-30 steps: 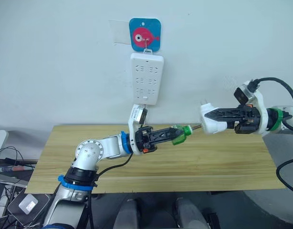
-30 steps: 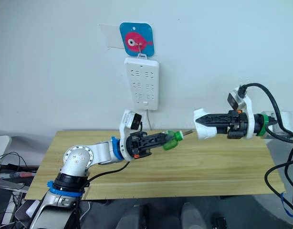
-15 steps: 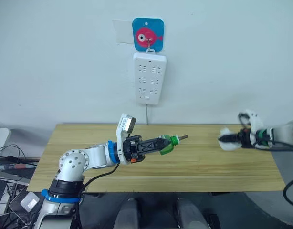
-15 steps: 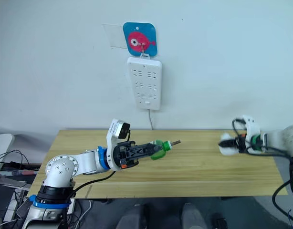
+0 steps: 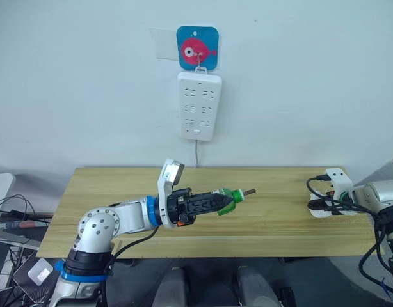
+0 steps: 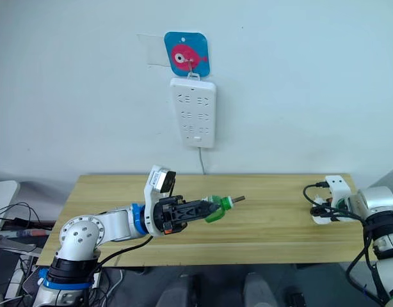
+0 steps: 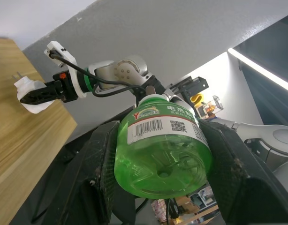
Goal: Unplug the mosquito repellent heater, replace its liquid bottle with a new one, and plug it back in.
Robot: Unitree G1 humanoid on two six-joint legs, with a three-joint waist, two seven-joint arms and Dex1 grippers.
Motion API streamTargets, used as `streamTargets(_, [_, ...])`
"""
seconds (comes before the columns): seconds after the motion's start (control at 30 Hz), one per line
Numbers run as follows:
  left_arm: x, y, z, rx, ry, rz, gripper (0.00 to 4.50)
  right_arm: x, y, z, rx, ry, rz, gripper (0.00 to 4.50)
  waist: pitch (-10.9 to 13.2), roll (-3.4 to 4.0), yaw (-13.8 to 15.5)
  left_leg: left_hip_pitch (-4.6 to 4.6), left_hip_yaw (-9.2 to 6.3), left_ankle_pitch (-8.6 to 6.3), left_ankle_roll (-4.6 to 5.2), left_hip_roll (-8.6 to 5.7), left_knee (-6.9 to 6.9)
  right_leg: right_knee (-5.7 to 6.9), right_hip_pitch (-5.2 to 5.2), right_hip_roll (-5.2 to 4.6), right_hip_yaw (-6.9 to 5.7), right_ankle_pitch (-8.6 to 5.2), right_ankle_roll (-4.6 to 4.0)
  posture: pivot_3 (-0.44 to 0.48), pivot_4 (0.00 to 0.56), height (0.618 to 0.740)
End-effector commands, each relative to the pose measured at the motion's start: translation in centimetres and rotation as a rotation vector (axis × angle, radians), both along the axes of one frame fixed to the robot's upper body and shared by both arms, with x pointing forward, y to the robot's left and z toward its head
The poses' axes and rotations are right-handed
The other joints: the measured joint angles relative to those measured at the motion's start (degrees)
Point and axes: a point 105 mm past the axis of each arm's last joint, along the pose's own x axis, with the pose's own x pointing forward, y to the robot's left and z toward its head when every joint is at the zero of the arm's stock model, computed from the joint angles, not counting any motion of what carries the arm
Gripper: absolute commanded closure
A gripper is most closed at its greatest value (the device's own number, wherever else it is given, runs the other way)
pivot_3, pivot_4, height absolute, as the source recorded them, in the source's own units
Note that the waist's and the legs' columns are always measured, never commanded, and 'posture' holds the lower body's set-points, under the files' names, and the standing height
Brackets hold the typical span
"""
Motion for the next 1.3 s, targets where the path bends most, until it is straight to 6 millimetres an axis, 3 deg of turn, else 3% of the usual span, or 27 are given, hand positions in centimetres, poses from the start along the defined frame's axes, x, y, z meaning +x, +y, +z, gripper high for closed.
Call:
streamTargets(0.03, [-0.4, 0.1, 0.9, -0.016, -0.048, -0.002, 2.21, 0.9, -0.5, 0.9, -0.005, -0.057, -0.003, 1.50, 0.00, 0.00, 0.35, 0.00, 0.00, 0.00, 0.00, 0.00, 0.00, 0.00, 0.00, 0.00, 0.00, 0.00, 0.00, -0.015, 0.191, 0.740])
streamTargets(0.3, [-0.1, -0.2, 0.6, 0.007, -0.064, 0.009, 2.21, 1.2, -0.2, 0.2, -0.008, -0.071, 0.026, 1.50, 0.00, 0.00, 0.59, 0.01, 0.00, 0.00, -0.01, -0.03, 0.00, -0.01, 0.02, -0.01, -0.01, 0.00, 0.00, -0.022, 0.186, 0.740])
streamTargets(0.33, [0.0, -0.2, 0.6, 0.009, -0.065, 0.011, 2.21, 1.2, -0.3, 0.1, -0.009, -0.071, 0.029, 0.77, 0.00, 0.00, 0.58, 0.02, 0.00, 0.00, -0.01, -0.03, 0.00, -0.01, 0.02, -0.01, -0.01, 0.00, 0.00, -0.025, 0.187, 0.740])
streamTargets(0.43, [0.1, -0.1, 0.6, 0.010, -0.065, 0.011, 2.21, 1.1, -0.3, 0.4, 0.010, -0.074, 0.026, 0.03, 0.00, 0.00, 0.57, 0.02, 0.01, 0.00, -0.01, -0.03, 0.00, -0.01, 0.03, -0.01, -0.01, 0.00, 0.00, -0.033, 0.185, 0.740])
streamTargets(0.6, [0.7, -0.1, 0.4, 0.007, -0.071, 0.038, 2.21, 1.5, -1.3, 3.4, -0.036, -0.149, 0.041, 0.03, 0.00, 0.00, 0.56, 0.02, 0.02, 0.00, -0.01, -0.02, 0.00, -0.02, 0.03, -0.01, 0.00, 0.00, 0.00, -0.050, 0.182, 0.740])
streamTargets(0.73, [1.1, 0.0, 0.6, -0.009, -0.088, 0.068, 2.21, 1.4, -0.6, 7.9, -0.015, -0.237, 0.058, 0.03, 0.00, 0.01, 0.53, 0.01, 0.02, -0.01, -0.01, 0.01, -0.01, -0.02, 0.02, -0.03, 0.01, 0.00, 0.00, -0.061, 0.180, 0.740])
streamTargets(0.8, [1.5, -0.1, 0.7, 0.001, -0.138, 0.101, 2.21, 1.0, 1.1, 10.1, 0.074, -0.281, 0.059, 0.03, 0.00, 0.01, 0.41, 0.02, 0.01, -0.01, -0.01, 0.01, -0.03, -0.03, 0.02, -0.02, 0.01, 0.00, 0.00, -0.078, 0.179, 0.740])
streamTargets(0.93, [3.5, -0.5, 0.8, 0.057, -0.338, 0.261, 2.21, -0.2, 6.4, 13.9, 0.497, -0.393, 0.074, 0.03, -0.01, -0.02, 0.23, 0.06, -0.01, -0.01, -0.02, 0.02, -0.04, -0.05, 0.07, 0.14, 0.02, 0.02, -0.03, -0.113, 0.179, 0.740])
streamTargets(1.0, [4.8, -0.7, 0.9, 0.098, -0.450, 0.346, 2.21, -0.8, 8.2, 14.9, 0.719, -0.444, 0.107, 0.03, -0.01, -0.01, 0.36, 0.08, -0.02, -0.01, -0.03, 0.01, -0.04, -0.06, 0.10, 0.24, 0.02, 0.06, -0.10, -0.121, 0.179, 0.740])
streamTargets(1.1, [5.7, -1.3, 0.9, 0.154, -0.629, 0.410, 2.21, -2.6, 11.0, 16.1, 0.905, -0.486, 0.236, 0.03, 0.00, -0.01, 0.84, 0.04, -0.01, -0.02, -0.03, 0.01, -0.04, -0.12, 0.12, 0.19, 0.01, 0.07, -0.11, -0.134, 0.180, 0.740])
streamTargets(1.2, [6.7, -2.1, 1.4, 0.163, -0.725, 0.476, 2.21, -3.5, 13.9, 16.9, 1.033, -0.519, 0.285, 0.03, 0.01, -0.04, 0.24, 0.02, 0.11, -0.03, -0.02, 0.03, -0.06, -0.19, 0.12, 0.15, 0.12, 0.07, -0.11, -0.138, 0.180, 0.740])
streamTargets(1.3, [6.7, -3.0, 1.6, 0.165, -0.788, 0.467, 2.21, -4.0, 15.9, 17.3, 1.070, -0.527, 0.220, 0.03, 0.02, -0.06, -0.25, -0.02, 0.14, -0.03, -0.01, 0.03, -0.07, -0.16, 0.05, 0.17, 0.14, 0.06, -0.10, -0.136, 0.179, 0.740])
